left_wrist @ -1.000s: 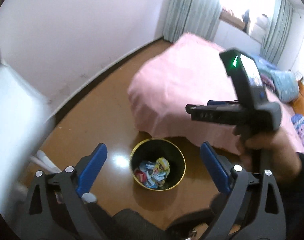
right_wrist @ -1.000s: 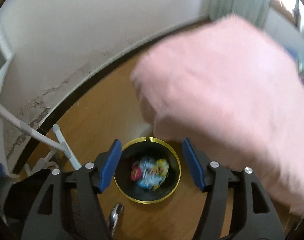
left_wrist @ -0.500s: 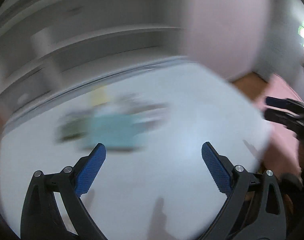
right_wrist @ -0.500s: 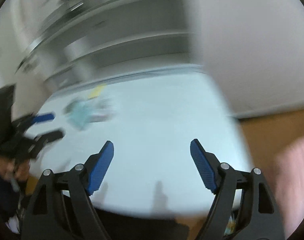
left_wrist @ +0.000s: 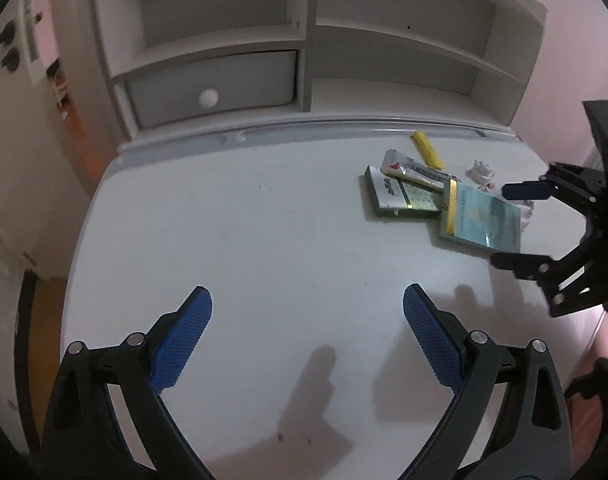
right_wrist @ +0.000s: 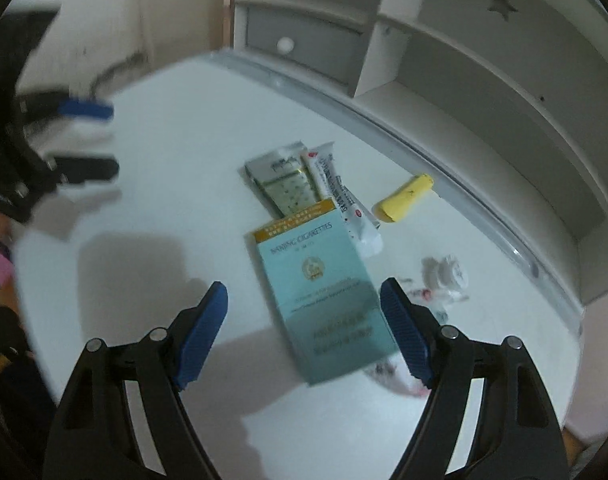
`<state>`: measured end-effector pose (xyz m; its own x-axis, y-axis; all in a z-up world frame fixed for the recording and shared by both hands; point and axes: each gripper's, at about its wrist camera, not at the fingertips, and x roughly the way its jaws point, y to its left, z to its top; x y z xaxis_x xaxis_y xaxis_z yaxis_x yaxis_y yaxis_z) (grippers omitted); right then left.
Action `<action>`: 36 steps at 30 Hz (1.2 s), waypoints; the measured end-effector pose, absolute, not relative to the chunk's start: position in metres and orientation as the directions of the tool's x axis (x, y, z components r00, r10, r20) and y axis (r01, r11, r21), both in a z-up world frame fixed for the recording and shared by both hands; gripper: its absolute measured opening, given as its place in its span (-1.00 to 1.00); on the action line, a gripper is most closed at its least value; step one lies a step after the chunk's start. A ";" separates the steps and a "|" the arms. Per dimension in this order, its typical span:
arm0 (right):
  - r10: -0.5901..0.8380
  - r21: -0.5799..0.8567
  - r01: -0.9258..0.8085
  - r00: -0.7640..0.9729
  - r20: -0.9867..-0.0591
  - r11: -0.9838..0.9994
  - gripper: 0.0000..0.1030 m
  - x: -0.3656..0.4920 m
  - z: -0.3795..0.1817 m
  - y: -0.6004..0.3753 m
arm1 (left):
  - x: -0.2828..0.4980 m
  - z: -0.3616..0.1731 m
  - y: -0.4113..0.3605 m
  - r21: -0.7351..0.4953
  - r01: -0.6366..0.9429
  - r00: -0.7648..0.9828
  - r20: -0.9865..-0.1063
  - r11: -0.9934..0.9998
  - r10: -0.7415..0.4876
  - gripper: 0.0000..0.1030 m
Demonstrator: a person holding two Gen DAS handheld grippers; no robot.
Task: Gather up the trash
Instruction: 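Grasp the blue cigarette pack with the right tool while the left tool grasps the yellow stick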
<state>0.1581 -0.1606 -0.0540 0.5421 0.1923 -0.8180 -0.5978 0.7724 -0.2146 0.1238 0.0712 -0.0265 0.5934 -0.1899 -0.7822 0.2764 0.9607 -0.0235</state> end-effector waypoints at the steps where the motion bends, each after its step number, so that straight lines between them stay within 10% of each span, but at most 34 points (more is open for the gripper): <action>1: 0.180 -0.232 -0.604 0.543 -0.820 0.763 0.48 0.160 -0.058 -0.159 | 0.129 -0.027 0.068 -0.011 0.285 0.597 -0.780 0.959 -0.187 0.82; 4: 0.173 -0.238 -0.613 0.535 -0.827 0.754 0.19 0.165 -0.067 -0.159 | 0.152 -0.029 0.056 -0.012 0.326 0.588 -0.780 0.945 -0.213 0.82; 27: 0.177 0.042 -0.221 0.642 -0.746 0.974 0.15 0.064 -0.016 -0.369 | 0.314 -0.046 -0.127 -0.095 0.368 0.245 -0.950 0.925 -0.195 0.76; 33: 0.166 0.079 -0.160 0.655 -0.737 0.984 0.15 0.037 -0.023 -0.404 | 0.317 -0.053 -0.132 -0.060 0.328 0.244 -0.959 0.943 -0.146 0.25; 36: 0.154 0.097 -0.123 0.663 -0.733 0.988 0.15 0.018 -0.025 -0.419 | 0.313 -0.050 -0.134 -0.046 0.330 0.255 -0.957 0.943 -0.136 -0.60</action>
<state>0.0178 -0.4191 -0.0250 0.6627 0.1542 -0.7329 -0.1226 0.9877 0.0969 0.3129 -0.1338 -0.0502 0.2553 -0.1356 -0.9573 0.3298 0.9429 -0.0456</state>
